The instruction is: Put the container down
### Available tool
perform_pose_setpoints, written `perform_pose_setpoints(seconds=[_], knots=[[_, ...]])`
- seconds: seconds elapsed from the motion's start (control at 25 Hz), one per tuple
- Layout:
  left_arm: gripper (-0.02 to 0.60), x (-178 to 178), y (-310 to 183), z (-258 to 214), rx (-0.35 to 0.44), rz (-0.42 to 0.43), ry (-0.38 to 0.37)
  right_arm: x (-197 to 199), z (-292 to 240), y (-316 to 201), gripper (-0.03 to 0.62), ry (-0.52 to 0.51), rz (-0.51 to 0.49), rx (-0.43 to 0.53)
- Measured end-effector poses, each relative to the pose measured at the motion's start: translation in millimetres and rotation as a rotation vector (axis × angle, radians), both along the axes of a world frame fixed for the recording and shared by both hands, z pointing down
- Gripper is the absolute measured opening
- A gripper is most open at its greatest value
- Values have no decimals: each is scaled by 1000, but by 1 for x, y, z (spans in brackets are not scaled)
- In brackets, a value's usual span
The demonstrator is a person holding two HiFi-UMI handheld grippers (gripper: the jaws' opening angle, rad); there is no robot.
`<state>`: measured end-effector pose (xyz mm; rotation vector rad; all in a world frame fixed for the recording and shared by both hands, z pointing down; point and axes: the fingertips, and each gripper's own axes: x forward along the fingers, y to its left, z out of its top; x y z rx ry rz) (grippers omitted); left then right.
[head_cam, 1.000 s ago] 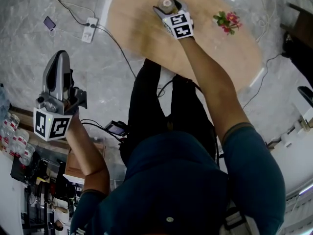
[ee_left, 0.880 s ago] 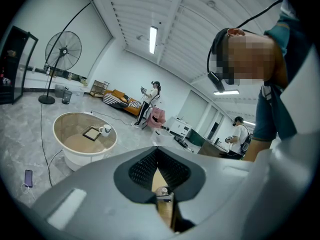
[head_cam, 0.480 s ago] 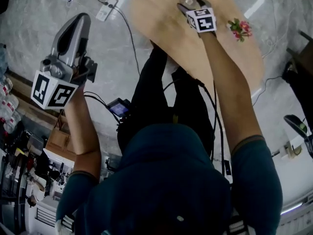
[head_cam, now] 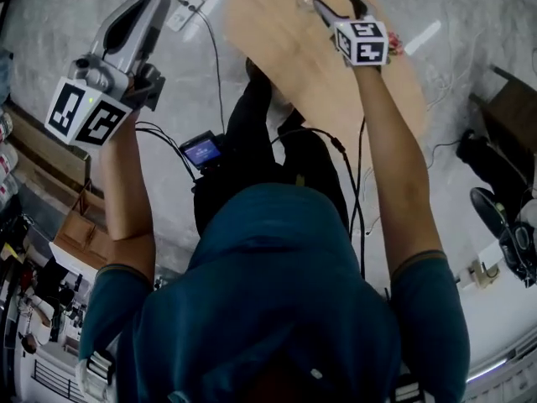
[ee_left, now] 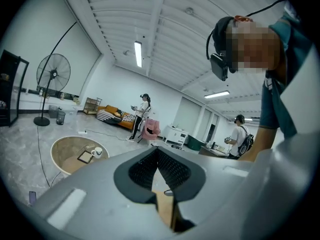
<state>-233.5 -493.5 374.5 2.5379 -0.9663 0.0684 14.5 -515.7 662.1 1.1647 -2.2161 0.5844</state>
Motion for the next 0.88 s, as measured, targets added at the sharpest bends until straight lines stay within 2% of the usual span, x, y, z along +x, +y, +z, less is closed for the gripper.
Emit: perform_pose_setpoints(seconds=[0.16, 0.28, 0.36, 0.52, 0.6, 0.88], knots=[[-5, 49, 55, -40, 94, -4, -24, 42, -86, 40, 348, -103, -5, 169], [-5, 71, 71, -80, 153, -21, -19, 62, -173, 53, 332, -172, -29, 295], [-5, 67, 76, -97, 168, -33, -4, 58, -224, 62, 236, -202, -54, 348], [-5, 54, 90, -123, 202, -44, 2, 39, -305, 90, 111, -246, -88, 440], [-5, 59, 103, -140, 226, -42, 4, 41, -341, 107, 78, -275, -98, 469], [-5, 86, 158, -189, 324, -12, -41, 47, -423, 173, 78, -329, -164, 452]])
